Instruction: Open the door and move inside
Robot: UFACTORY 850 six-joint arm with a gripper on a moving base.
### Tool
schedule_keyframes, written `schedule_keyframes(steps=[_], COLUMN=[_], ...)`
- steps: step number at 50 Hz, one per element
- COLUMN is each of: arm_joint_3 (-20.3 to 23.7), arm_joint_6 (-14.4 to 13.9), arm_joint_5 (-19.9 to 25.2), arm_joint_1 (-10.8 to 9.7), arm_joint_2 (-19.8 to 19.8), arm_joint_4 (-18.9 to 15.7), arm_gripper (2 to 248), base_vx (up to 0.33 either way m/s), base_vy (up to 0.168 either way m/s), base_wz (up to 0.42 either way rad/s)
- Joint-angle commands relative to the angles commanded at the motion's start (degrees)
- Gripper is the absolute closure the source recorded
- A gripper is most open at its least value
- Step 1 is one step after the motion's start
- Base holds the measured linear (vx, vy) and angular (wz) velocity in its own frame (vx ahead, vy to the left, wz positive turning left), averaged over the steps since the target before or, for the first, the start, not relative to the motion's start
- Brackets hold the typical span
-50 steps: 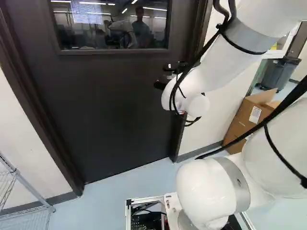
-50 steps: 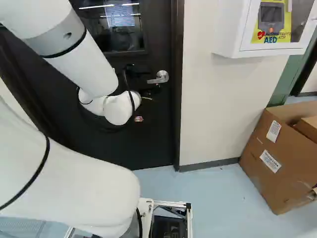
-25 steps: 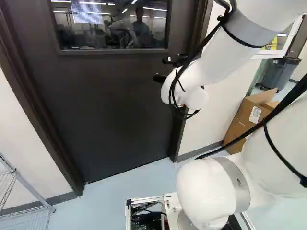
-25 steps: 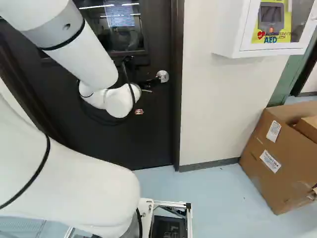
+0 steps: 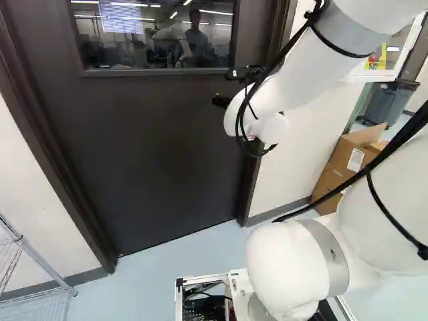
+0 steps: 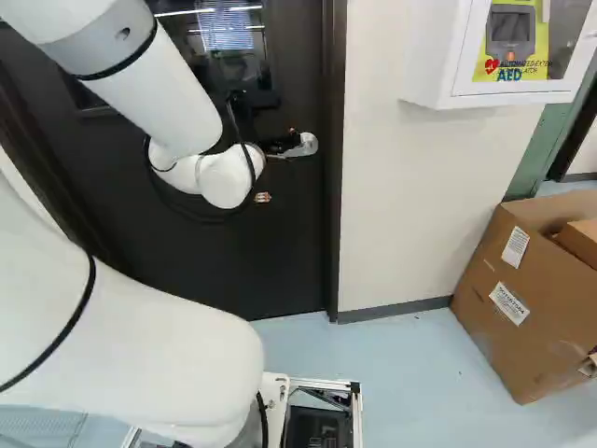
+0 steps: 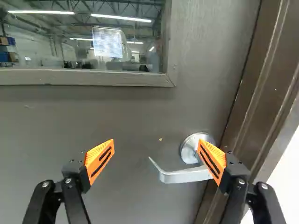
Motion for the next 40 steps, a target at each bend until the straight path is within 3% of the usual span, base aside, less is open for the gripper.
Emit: schedule_keyframes(steps=[40], arm_joint_3=[-2.8], arm_joint_6=[0.0], arm_joint_5=[0.0], arm_joint_1=[0.0], arm_joint_2=[-3.1], arm_joint_4=[-1.6], arm_gripper=[3], base_vx=[0.000], base_vy=[0.000], base_wz=[0.000])
